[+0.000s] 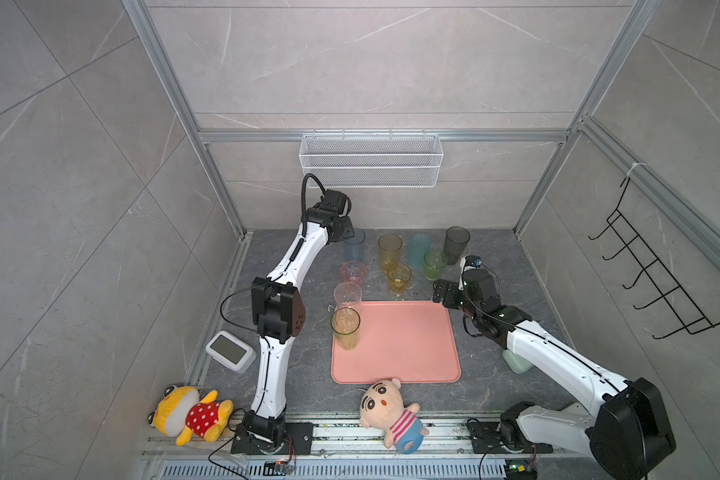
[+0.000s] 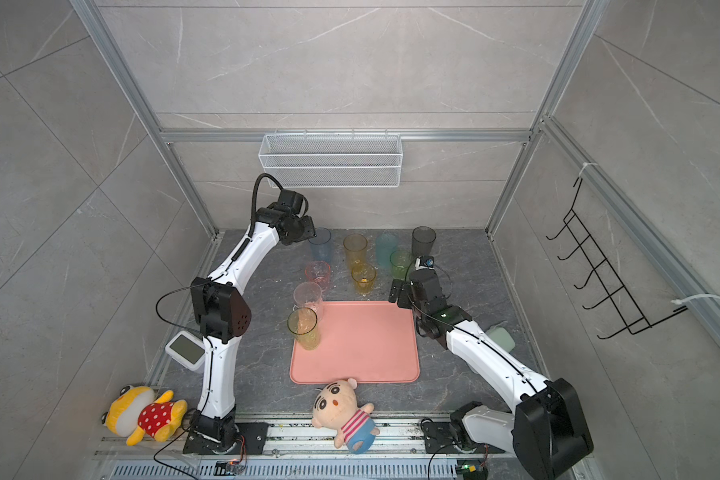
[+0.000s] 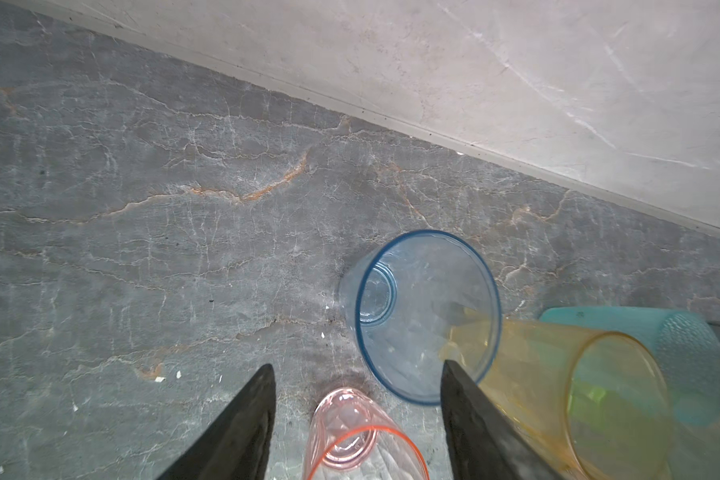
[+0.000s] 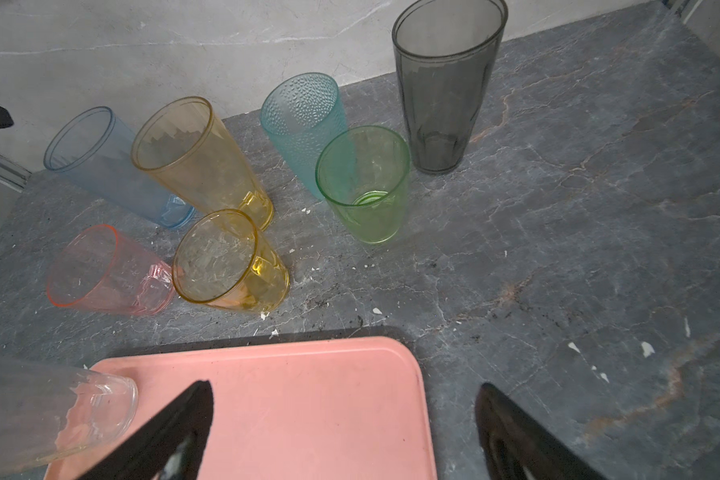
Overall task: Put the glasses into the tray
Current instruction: 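Move the left gripper over to the blue glass, then lower the open left gripper around the blue glass rim and close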
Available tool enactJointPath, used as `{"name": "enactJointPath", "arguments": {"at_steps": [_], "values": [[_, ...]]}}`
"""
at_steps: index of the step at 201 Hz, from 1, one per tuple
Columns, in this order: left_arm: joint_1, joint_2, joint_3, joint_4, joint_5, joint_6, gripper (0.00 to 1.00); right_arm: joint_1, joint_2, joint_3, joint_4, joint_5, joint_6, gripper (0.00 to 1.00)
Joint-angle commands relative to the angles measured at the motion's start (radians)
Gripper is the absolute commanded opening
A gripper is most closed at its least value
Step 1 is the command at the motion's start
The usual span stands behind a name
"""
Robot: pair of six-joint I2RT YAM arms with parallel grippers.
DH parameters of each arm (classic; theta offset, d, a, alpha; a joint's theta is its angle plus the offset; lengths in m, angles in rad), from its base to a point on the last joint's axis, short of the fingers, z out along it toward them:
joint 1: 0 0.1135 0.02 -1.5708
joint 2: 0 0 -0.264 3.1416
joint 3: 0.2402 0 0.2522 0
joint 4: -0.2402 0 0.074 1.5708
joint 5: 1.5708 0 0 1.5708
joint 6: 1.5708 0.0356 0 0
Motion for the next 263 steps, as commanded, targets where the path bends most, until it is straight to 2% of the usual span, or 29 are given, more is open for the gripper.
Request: {"name": "enactJointPath", "arguments": {"at_steps": [1, 108, 228, 263], "values": [[0.014, 0.023, 0.054, -0.003, 0.036, -0.019, 0.64, 0.006, 0.007, -0.005, 0.009, 0.011, 0.002, 0.99], [0.028, 0.155, 0.141, 0.025, 0.145, -0.066, 0.63, 0.006, 0.030, 0.007, 0.005, -0.004, 0.006, 0.99], [0.029, 0.175, 0.152, 0.029, 0.143, -0.086, 0.44, 0.006, 0.042, 0.022, -0.009, -0.027, 0.011, 0.99], [0.029, 0.173, 0.152, 0.029, 0.141, -0.083, 0.34, 0.006, 0.041, 0.025, -0.015, -0.027, 0.011, 0.99]]}}
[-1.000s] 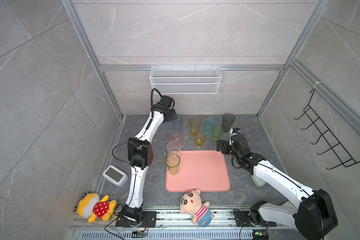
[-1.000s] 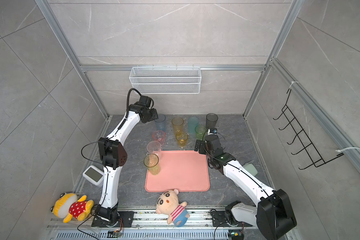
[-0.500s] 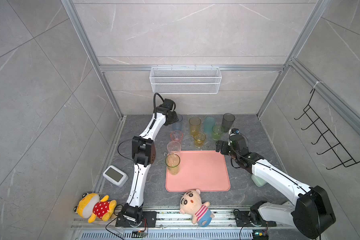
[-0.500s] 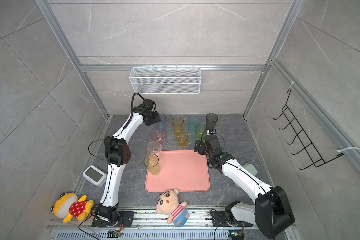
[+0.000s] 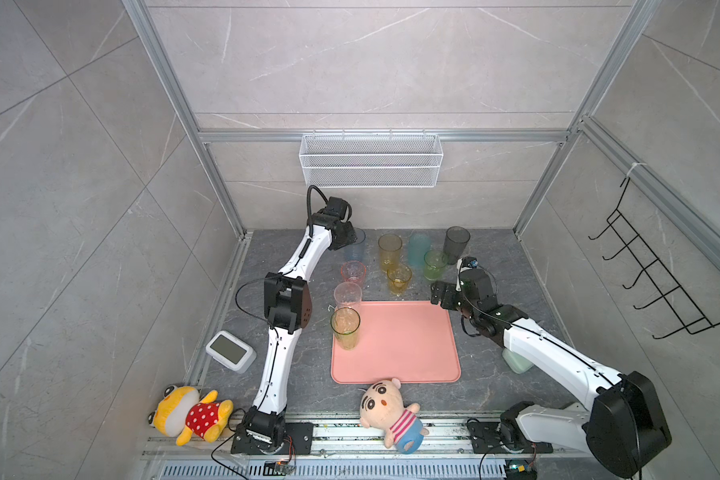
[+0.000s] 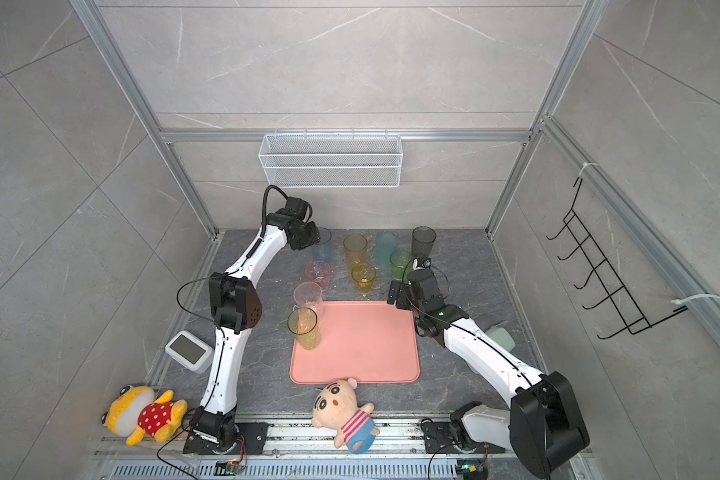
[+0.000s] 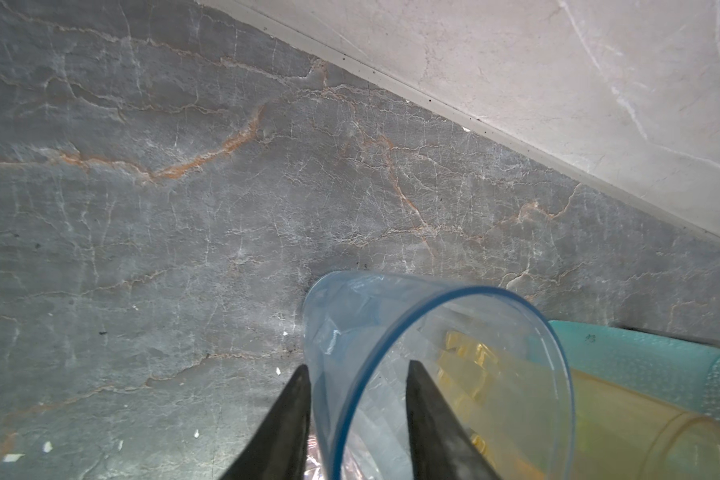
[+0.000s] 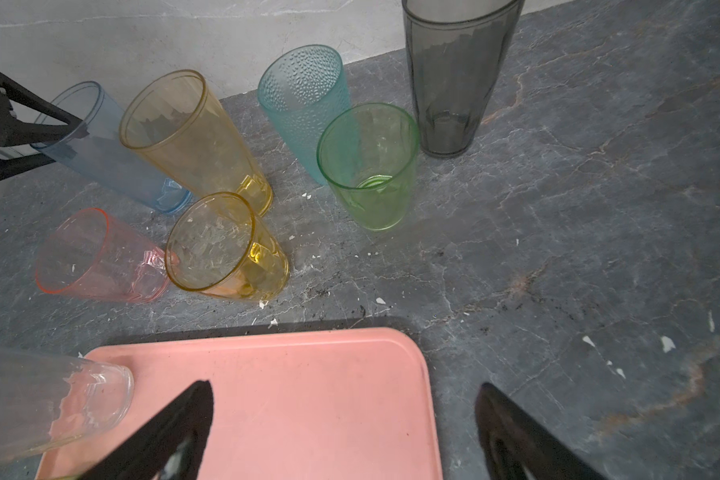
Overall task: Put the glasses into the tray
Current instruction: 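Lower the open left gripper around the blue glass rim and close, then lift the blue glass and swing it toward the robot with the left gripper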
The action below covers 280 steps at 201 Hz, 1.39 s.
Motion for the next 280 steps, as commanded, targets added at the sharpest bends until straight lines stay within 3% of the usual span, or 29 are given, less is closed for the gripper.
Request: {"name": "enactJointPath", "arguments": {"at_steps": [1, 237, 280], "values": [[0.008, -0.003, 0.038, 0.009, -0.001, -0.003, 0.33, 0.007, 0.008, 0.025, -0.015, -0.004, 0.010, 0.99], [0.008, -0.042, 0.010, 0.002, -0.022, 0.012, 0.00, 0.006, 0.035, 0.049, -0.041, -0.013, 0.010, 0.99], [0.008, -0.073, -0.012, -0.001, -0.039, 0.013, 0.00, 0.005, 0.038, 0.052, -0.043, -0.015, 0.011, 0.99]]}}
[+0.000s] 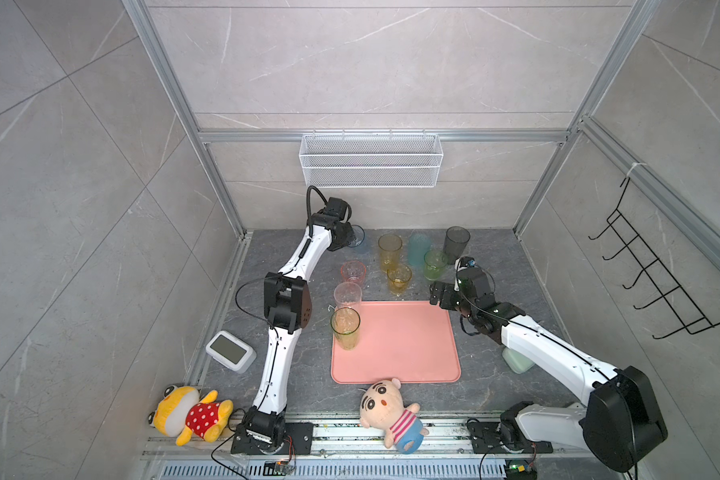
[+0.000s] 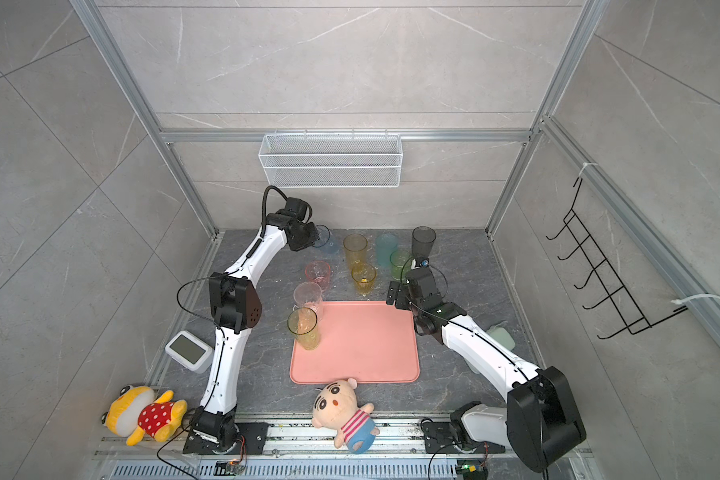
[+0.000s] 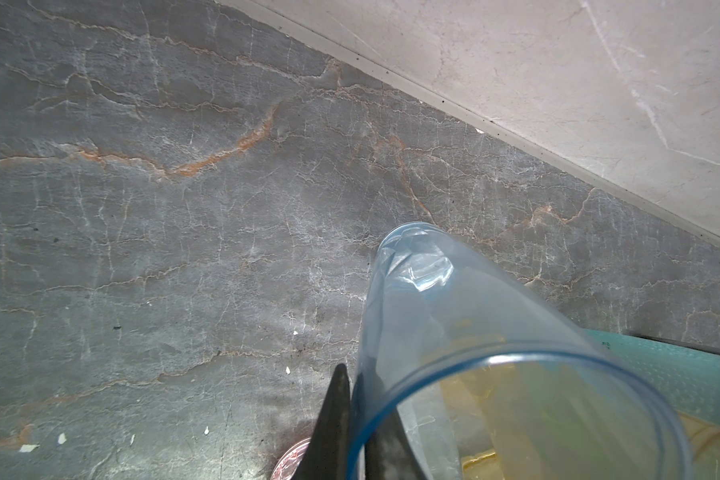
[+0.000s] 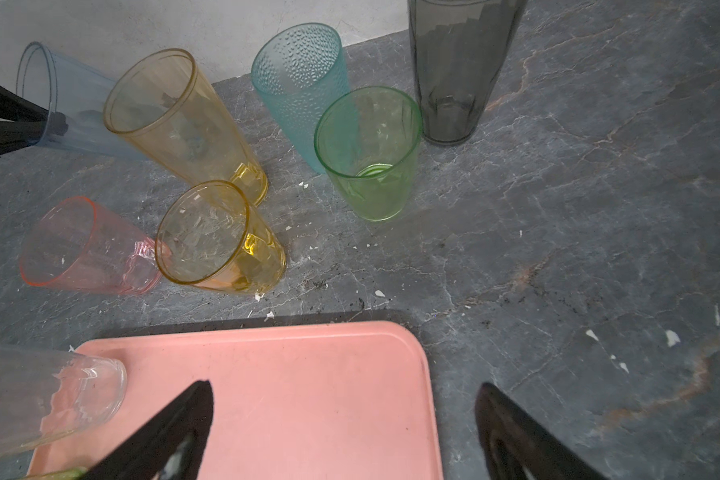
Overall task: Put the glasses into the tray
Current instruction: 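Lift the blue glass and swing it toward the robot with the left gripper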
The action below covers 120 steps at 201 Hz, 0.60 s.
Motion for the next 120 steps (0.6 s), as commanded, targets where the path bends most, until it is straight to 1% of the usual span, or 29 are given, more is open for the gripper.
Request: {"name": "enactJointPath", "arguments": {"at_steps": [1, 39, 44, 120], "values": [[0.007, -0.072, -0.006, 0.006, -0.018, 0.013, 0.00, 0.006, 0.009, 0.031, -0.014, -0.007, 0.011, 0.99], [0.007, -0.105, -0.052, 0.004, -0.020, 0.020, 0.00, 0.006, 0.016, 0.035, -0.016, -0.010, 0.010, 0.99], [0.007, -0.142, -0.059, 0.003, -0.021, 0.023, 0.00, 0.006, 0.017, 0.035, -0.016, -0.011, 0.011, 0.99], [0.007, -0.283, -0.142, -0.067, -0.033, 0.063, 0.00, 0.006, 0.018, 0.036, -0.017, -0.013, 0.012, 0.99]]}}
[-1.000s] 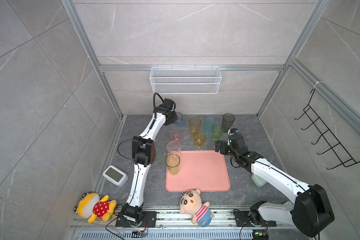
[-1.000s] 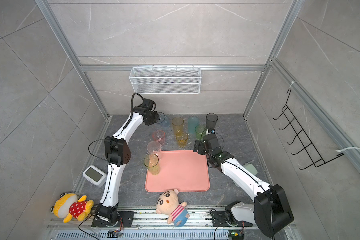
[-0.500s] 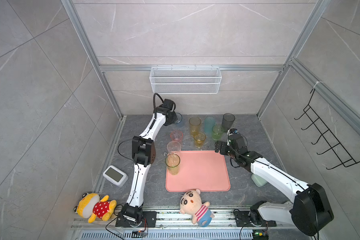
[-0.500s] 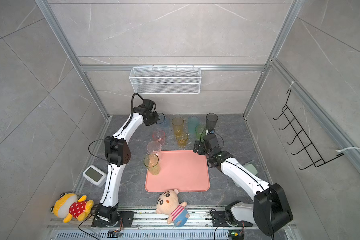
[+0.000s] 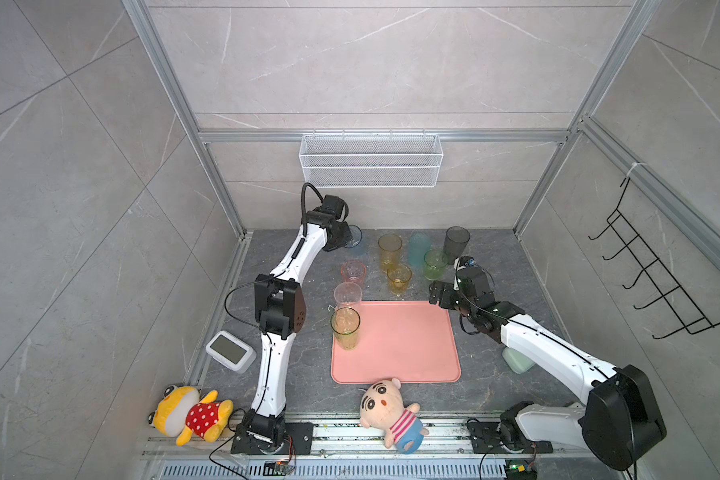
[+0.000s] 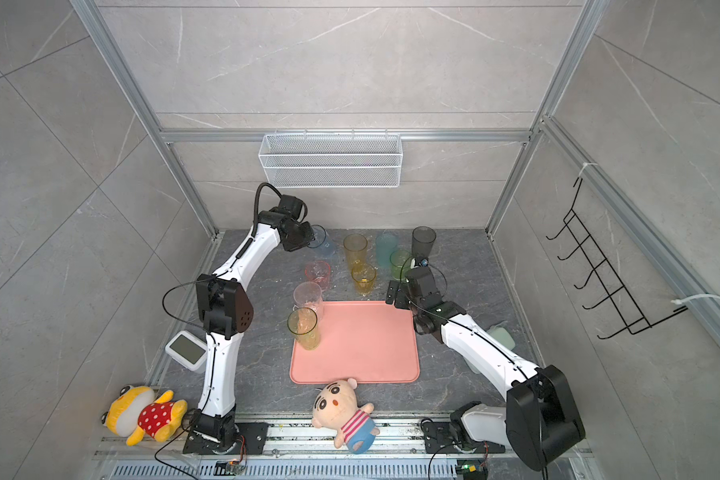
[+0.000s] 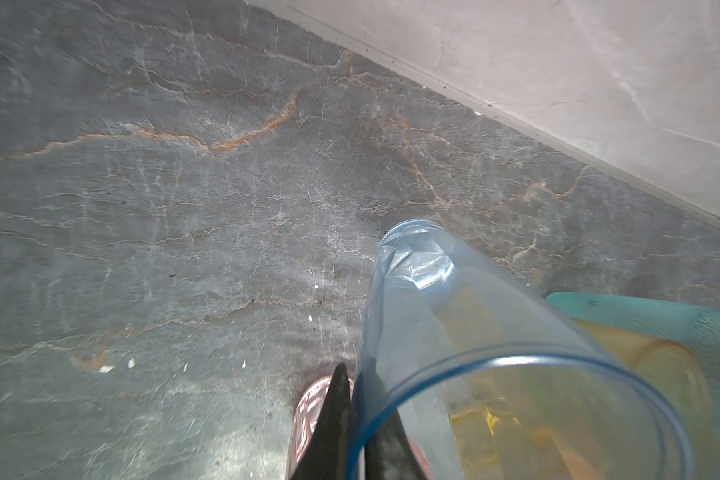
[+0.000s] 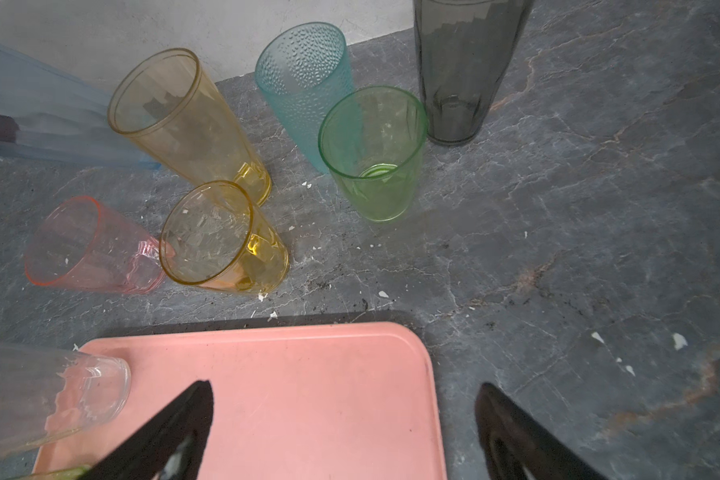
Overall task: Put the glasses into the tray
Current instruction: 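Lift the blue glass and swing it toward the robot with the left gripper, then carry the blue glass over the pink tray's near edge with the left gripper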
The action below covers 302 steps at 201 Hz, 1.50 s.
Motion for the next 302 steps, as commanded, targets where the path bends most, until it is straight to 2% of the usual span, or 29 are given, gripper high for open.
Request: {"name": "enactJointPath", "arguments": {"at_steps": [1, 76, 213, 302], "values": [[0.007, -0.126, -0.012, -0.032, -0.021, 0.038, 0.00, 0.006, 0.009, 0.025, -0.017, -0.005, 0.012, 0.99], [0.007, -0.338, -0.112, -0.214, -0.051, 0.104, 0.00, 0.006, -0.011, 0.018, -0.013, 0.000, 0.012, 0.99], [0.007, -0.736, -0.429, -0.454, -0.238, 0.194, 0.00, 0.007, -0.022, 0.006, 0.000, 0.006, 0.011, 0.99], [0.007, -0.966, -0.609, -0.647, -0.271, 0.172, 0.00, 0.014, -0.003, 0.007, 0.009, 0.004, 0.011, 0.99]]}}
